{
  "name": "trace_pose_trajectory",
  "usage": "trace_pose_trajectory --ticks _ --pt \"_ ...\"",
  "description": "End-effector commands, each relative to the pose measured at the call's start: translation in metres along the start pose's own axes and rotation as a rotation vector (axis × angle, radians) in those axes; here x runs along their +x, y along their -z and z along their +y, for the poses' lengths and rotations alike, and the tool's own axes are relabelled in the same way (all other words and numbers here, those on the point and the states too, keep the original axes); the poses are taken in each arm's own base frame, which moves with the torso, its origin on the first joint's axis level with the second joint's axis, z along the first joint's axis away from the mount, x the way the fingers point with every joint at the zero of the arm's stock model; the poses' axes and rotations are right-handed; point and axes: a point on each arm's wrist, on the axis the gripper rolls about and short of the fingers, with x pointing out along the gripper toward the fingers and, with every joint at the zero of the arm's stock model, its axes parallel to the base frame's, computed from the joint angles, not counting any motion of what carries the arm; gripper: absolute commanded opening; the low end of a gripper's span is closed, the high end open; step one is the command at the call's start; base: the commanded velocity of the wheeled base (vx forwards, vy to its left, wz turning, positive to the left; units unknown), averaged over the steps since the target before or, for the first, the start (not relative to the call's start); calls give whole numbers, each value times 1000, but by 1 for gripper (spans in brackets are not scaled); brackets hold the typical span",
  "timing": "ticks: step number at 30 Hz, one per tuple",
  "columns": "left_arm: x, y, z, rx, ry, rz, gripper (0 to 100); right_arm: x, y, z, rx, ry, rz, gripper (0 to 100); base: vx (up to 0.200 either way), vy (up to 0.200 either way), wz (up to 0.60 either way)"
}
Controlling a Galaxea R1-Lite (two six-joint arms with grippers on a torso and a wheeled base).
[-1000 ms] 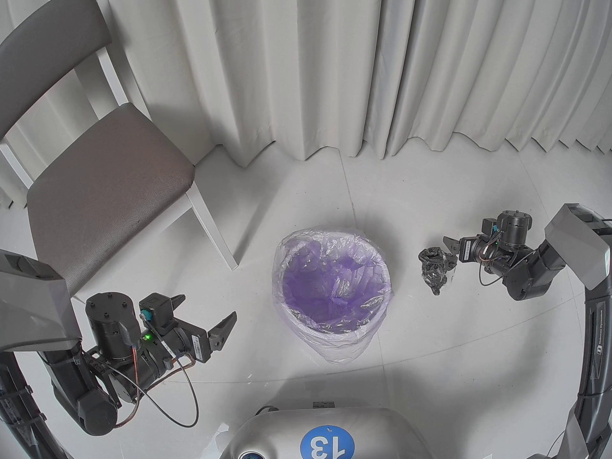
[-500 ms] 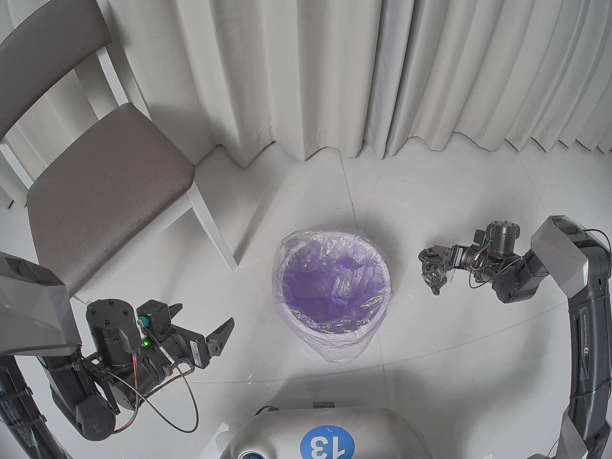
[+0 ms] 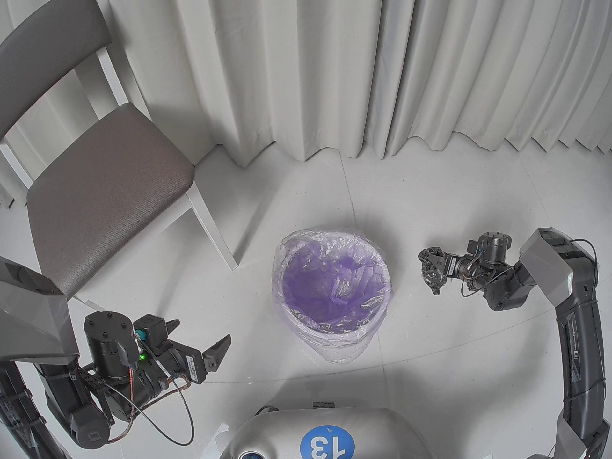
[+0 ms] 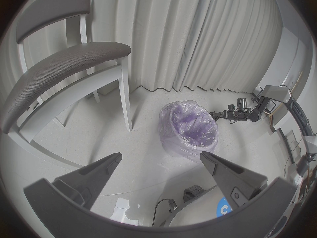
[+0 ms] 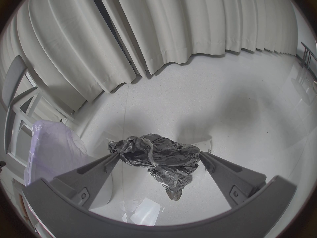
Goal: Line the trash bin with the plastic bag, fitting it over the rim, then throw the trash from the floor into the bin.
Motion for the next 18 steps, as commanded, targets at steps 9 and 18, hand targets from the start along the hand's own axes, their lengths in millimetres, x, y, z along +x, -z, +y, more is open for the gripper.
trace_pose_trajectory --ticks 9,18 --pt "-2 2 -1 -6 7 6 100 25 20 -5 31 1 -15 100 0 0 0" --pt "-4 5 -4 0 19 17 100 38 26 -2 23 23 -50 100 0 0 0"
